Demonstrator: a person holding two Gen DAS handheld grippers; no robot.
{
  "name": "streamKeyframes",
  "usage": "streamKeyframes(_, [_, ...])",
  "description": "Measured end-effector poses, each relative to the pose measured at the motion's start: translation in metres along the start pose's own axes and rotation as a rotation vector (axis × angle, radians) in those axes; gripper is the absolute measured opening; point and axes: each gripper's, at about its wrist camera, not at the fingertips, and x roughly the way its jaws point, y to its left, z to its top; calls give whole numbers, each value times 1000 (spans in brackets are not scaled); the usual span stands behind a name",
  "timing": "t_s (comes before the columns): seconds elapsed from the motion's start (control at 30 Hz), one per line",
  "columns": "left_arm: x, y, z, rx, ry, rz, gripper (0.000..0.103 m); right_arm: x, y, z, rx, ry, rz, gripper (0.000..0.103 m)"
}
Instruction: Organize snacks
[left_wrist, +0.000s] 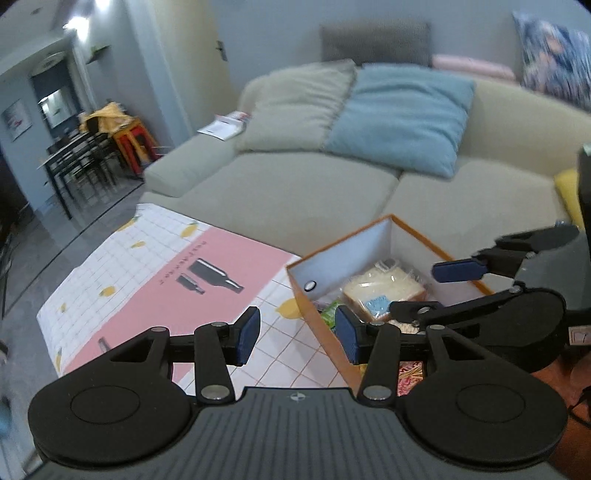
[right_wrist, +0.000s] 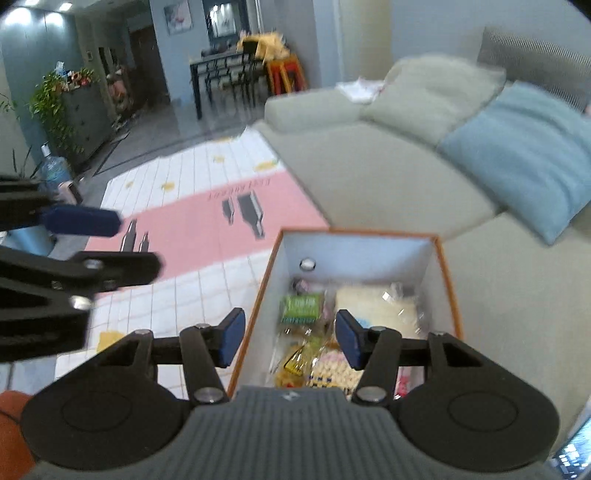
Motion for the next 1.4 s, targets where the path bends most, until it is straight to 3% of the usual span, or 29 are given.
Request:
streamKeyframes(0.17, [-41, 14, -20, -56, -78, 65, 56, -43, 23, -7, -14, -99, -33, 56])
streamKeyframes(0.27, [-60, 17, -36, -76, -118, 83, 56, -64, 39, -16, -13, -121, -8, 56])
streamKeyframes(0.4, [-80, 20, -60, -112, -166, 113, 67, -84, 60, -34, -25, -145, -4, 56])
streamKeyframes(0.6, [-92, 29, -96, -198, -188, 134, 67, -100, 86, -67, -39, -157, -4, 57])
streamKeyframes(0.7, [-86, 34, -111, -228, -161, 123, 67, -102, 95, -83, -21, -167, -11, 64])
streamKeyframes(0.83, [-73, 34, -132, -244, -94, 138, 67, -104, 99, -103, -23, -175, -49, 65])
streamKeyframes(1.03, [-51, 25, -154, -242, 2, 106, 67, -93, 92, -122, -35, -179, -169, 70])
streamKeyframes(1.17, [-36, 22, -172, -281, 67, 62, 67, -71, 85, -135, -40, -113, -194, 70])
streamKeyframes(1.4, [-16, 20, -186, -318, 111, 100, 67, -39, 82, -150, -53, 5, -178, 70])
